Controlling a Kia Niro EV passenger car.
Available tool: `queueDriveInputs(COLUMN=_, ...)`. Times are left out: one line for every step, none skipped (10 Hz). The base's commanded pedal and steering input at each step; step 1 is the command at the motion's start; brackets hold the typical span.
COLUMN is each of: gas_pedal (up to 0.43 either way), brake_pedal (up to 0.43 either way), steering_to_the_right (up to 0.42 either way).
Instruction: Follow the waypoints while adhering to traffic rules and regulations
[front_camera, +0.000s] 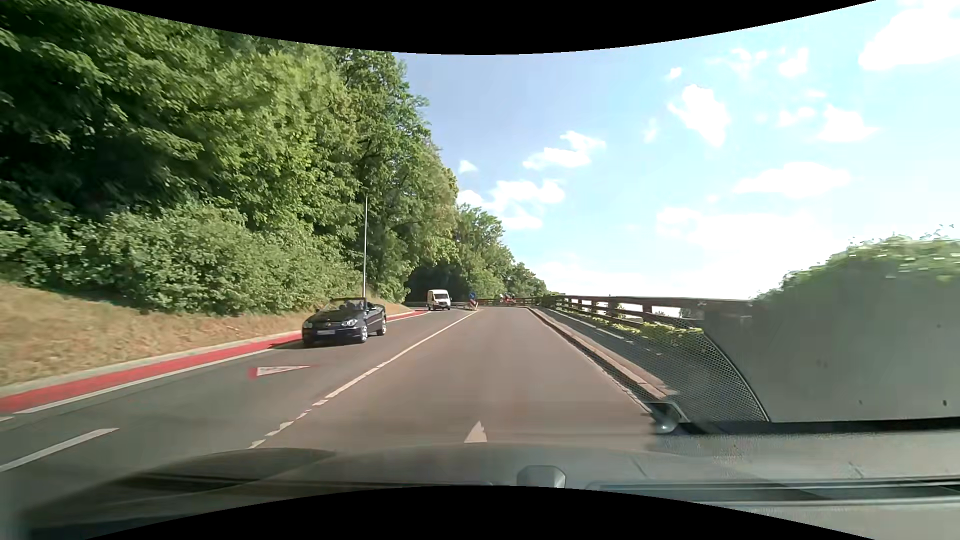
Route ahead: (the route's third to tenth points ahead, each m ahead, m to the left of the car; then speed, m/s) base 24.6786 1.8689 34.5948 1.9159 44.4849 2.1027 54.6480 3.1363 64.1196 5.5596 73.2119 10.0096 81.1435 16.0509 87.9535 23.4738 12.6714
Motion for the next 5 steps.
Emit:
queueDriveInputs(gas_pedal=0.138, brake_pedal=0.006, steering_to_the_right=0.004)
queueDriveInputs(gas_pedal=0.138, brake_pedal=0.006, steering_to_the_right=0.004)
queueDriveInputs(gas_pedal=0.13, brake_pedal=0.006, steering_to_the_right=0.004)
queueDriveInputs(gas_pedal=0.13, brake_pedal=0.006, steering_to_the_right=0.007)
queueDriveInputs(gas_pedal=0.13, brake_pedal=0.006, steering_to_the_right=0.012)
